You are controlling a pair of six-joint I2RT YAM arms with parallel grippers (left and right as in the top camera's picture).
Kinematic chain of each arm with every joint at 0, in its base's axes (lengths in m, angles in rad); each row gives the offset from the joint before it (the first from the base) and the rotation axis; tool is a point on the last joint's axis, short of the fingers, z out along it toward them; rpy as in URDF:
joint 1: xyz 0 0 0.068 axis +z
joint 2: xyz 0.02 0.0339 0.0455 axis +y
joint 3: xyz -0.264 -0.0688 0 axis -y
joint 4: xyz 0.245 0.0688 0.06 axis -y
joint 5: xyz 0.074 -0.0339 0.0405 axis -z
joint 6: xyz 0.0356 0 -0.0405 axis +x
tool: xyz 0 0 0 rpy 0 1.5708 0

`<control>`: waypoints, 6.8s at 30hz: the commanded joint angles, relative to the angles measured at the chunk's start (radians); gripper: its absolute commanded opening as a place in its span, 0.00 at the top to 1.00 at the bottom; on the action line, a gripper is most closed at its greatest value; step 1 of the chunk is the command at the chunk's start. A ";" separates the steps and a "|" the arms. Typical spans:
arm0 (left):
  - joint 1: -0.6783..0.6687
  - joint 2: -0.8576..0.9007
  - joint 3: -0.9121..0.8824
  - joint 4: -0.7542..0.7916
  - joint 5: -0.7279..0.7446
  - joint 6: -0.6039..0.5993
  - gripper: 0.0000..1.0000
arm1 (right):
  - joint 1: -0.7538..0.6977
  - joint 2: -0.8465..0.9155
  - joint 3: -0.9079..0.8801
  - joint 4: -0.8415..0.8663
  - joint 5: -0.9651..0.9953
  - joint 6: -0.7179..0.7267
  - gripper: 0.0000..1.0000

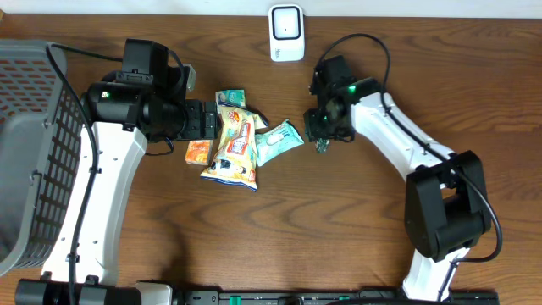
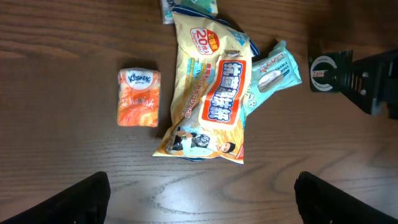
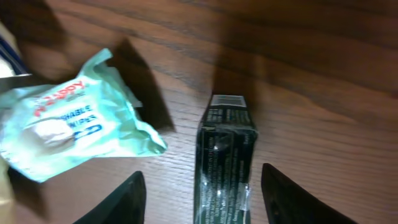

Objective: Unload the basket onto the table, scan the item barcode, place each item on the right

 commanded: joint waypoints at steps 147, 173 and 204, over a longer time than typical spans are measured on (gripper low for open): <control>0.005 0.006 -0.011 0.001 0.009 0.017 0.06 | -0.404 -0.092 -0.167 -0.057 -0.357 -0.050 0.59; 0.005 0.006 -0.011 0.001 0.009 0.017 0.06 | -0.298 -0.117 -0.134 -0.080 -0.278 -0.016 0.54; 0.005 0.006 -0.011 0.001 0.009 0.017 0.06 | -0.312 -0.117 -0.139 -0.213 -0.026 0.014 0.54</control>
